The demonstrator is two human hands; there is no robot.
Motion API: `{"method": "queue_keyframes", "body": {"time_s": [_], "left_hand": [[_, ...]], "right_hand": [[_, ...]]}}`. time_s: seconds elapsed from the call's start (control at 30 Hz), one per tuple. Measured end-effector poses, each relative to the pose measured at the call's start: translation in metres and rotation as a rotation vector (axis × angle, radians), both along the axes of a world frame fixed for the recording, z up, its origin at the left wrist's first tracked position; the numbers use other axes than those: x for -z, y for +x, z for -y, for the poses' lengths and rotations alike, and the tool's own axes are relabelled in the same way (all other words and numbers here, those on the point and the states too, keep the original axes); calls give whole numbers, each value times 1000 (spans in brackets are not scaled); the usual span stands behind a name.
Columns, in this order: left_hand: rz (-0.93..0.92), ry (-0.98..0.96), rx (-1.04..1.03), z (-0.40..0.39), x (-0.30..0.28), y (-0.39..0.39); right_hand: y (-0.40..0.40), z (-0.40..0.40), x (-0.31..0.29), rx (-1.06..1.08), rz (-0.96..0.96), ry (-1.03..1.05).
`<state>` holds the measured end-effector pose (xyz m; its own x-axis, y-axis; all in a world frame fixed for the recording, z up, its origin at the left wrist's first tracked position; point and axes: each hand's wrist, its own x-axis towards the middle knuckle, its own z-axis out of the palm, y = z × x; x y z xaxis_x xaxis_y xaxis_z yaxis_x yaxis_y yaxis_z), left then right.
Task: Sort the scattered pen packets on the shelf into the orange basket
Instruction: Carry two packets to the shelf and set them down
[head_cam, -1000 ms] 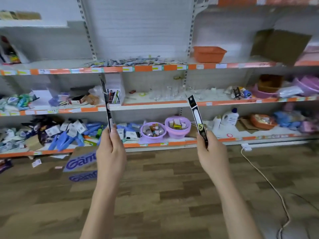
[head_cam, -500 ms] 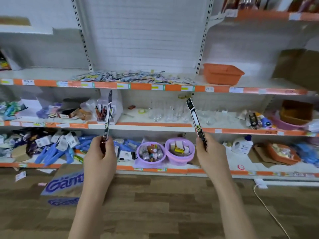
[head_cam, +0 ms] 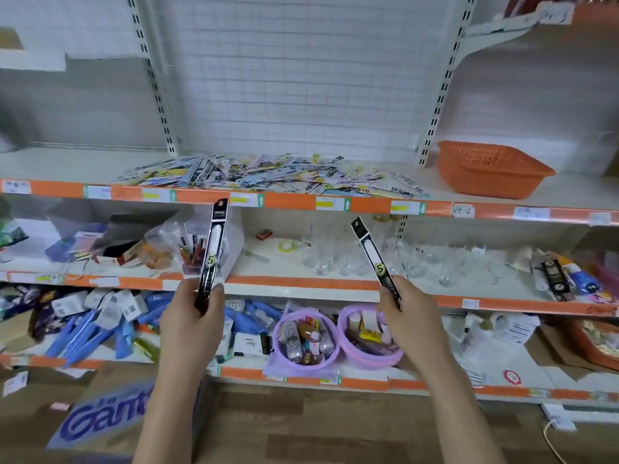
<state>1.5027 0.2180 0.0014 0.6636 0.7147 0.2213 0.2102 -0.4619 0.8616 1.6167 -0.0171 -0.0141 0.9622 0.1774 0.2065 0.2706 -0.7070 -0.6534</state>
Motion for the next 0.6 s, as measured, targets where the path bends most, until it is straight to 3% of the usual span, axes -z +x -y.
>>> {"method": "queue_keyframes", "body": {"time_s": [0.13, 0.37, 0.6], "left_hand": [[41, 42, 42, -30, -15, 81], [-18, 34, 237, -29, -5, 192], [-69, -1, 237, -13, -3, 285]], "right_hand": [[54, -15, -18, 81, 78, 31], [132, -13, -4, 175, -23, 34], [231, 0, 2, 145, -53, 58]]}}
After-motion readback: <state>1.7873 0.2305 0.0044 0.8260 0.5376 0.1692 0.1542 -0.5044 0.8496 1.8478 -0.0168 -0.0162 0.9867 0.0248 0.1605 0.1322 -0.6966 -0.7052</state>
